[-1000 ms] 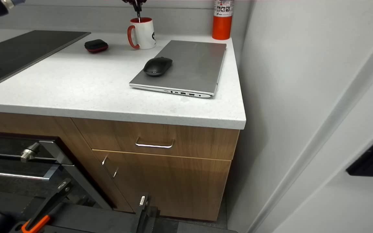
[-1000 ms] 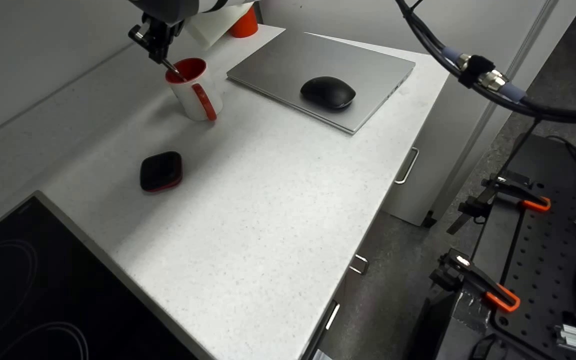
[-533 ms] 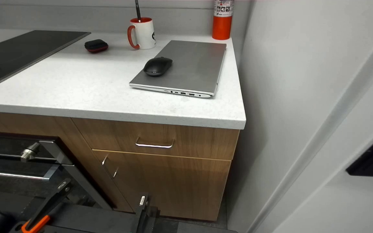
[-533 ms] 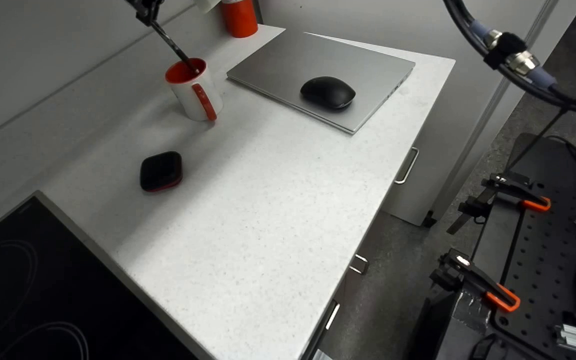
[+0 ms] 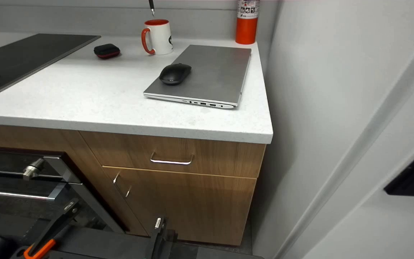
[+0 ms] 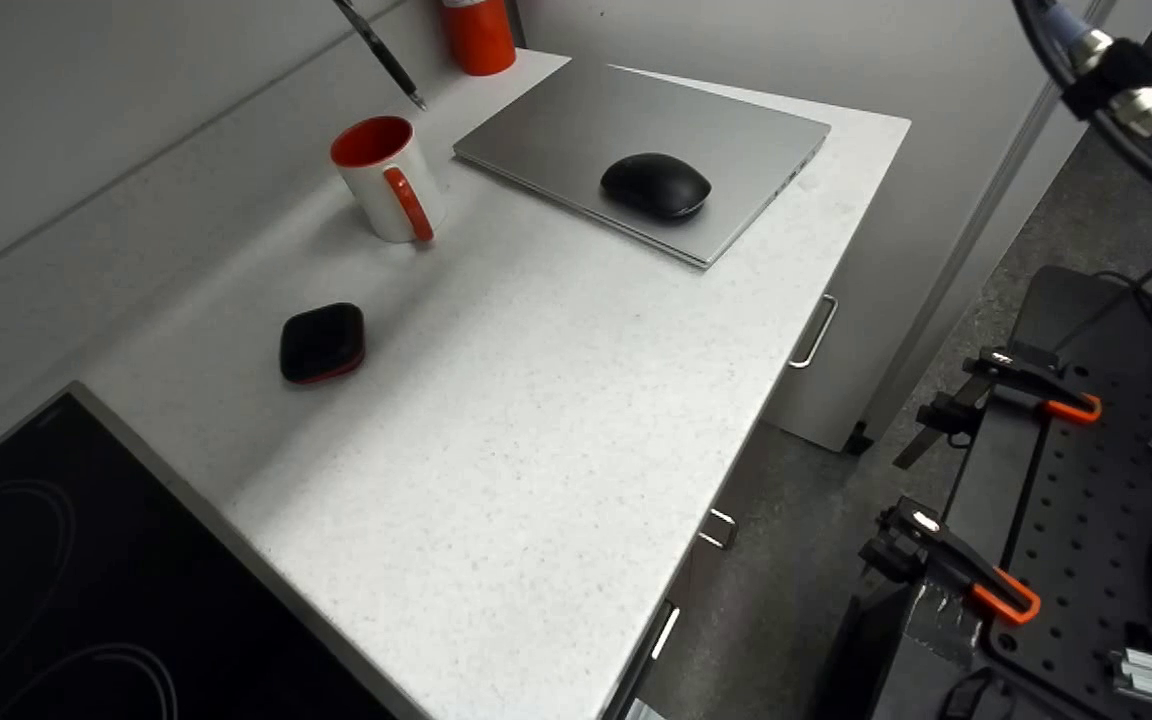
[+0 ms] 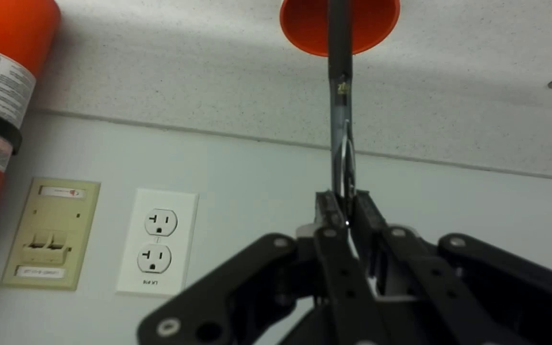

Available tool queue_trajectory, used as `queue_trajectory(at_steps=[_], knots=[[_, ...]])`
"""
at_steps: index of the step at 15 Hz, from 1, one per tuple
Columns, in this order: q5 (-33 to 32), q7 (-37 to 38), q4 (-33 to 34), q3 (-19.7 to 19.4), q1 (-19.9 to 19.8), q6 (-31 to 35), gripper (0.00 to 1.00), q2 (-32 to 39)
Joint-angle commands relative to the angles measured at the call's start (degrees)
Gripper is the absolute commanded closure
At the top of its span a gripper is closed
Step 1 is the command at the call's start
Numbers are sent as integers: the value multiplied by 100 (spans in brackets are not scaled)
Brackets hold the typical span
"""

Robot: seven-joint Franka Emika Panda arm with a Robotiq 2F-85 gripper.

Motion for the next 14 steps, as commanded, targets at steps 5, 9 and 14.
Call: queue_trajectory(at_steps=[5, 9, 14], knots=[[189, -166, -749, 86, -67, -1086, 97, -520], [73, -54, -697, 11, -61, -2056, 97, -270], [-135, 171, -555, -43, -147, -2836, 97, 107]])
